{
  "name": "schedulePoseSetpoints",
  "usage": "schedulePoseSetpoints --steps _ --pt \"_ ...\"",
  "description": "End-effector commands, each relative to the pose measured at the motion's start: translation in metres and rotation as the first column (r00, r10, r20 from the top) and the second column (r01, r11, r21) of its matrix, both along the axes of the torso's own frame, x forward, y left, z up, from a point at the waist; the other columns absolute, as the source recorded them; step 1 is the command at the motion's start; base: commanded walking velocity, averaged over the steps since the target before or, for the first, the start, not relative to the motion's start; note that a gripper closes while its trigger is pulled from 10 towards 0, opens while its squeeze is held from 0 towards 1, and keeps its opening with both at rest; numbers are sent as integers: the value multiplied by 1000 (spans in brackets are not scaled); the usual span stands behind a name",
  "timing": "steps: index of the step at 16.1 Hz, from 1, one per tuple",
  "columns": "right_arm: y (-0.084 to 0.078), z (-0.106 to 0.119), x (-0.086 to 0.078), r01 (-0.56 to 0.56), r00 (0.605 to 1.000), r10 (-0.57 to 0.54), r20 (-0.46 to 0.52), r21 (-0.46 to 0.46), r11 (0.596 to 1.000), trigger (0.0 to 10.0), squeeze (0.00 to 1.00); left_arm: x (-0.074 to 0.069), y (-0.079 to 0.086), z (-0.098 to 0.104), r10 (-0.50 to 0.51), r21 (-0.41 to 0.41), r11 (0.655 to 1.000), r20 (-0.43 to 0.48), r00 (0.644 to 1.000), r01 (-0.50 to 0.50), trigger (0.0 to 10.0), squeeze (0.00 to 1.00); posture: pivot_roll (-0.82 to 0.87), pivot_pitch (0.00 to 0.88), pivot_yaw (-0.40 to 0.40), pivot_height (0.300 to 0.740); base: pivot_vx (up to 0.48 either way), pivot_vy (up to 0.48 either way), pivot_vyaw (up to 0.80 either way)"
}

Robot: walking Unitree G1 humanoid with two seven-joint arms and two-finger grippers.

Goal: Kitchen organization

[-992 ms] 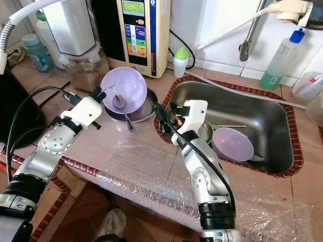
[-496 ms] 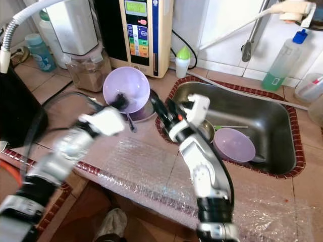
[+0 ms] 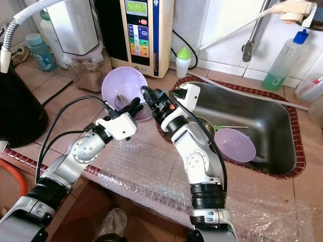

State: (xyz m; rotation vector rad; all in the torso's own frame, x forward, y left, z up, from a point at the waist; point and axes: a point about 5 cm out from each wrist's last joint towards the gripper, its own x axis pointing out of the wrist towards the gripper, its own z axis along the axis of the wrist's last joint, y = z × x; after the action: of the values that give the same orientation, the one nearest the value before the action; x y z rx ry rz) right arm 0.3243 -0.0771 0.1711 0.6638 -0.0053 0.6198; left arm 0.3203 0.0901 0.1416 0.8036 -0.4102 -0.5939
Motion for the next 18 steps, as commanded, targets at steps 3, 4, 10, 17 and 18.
schedulePoseSetpoints --steps 3,4,10,17,18 --pt "10 4 11 41 998 -41 -45 -5 999 0 0 -1 -3 3 -12 18 1000 27 1000 11 0 0 19 0 17 740 0 0 0" --pt "12 9 14 55 997 -54 -54 9 998 0 0 -2 -3 1 -10 27 1000 25 1000 9 0 0 18 0 17 740 0 0 0" --pt "9 9 31 192 956 -204 -213 -75 979 0 0 1 -2 -1 44 50 998 55 998 -46 4039 0 11 0 15 740 0 0 0" --pt "11 12 34 204 922 -226 -313 -102 974 0 0 9 4 -2 149 65 986 96 984 -155 10000 0 8 0 12 740 0 0 0" --pt "12 13 33 203 920 -224 -322 -97 974 0 0 10 5 -2 162 67 983 100 982 -169 10000 0 8 0 11 740 0 0 0"
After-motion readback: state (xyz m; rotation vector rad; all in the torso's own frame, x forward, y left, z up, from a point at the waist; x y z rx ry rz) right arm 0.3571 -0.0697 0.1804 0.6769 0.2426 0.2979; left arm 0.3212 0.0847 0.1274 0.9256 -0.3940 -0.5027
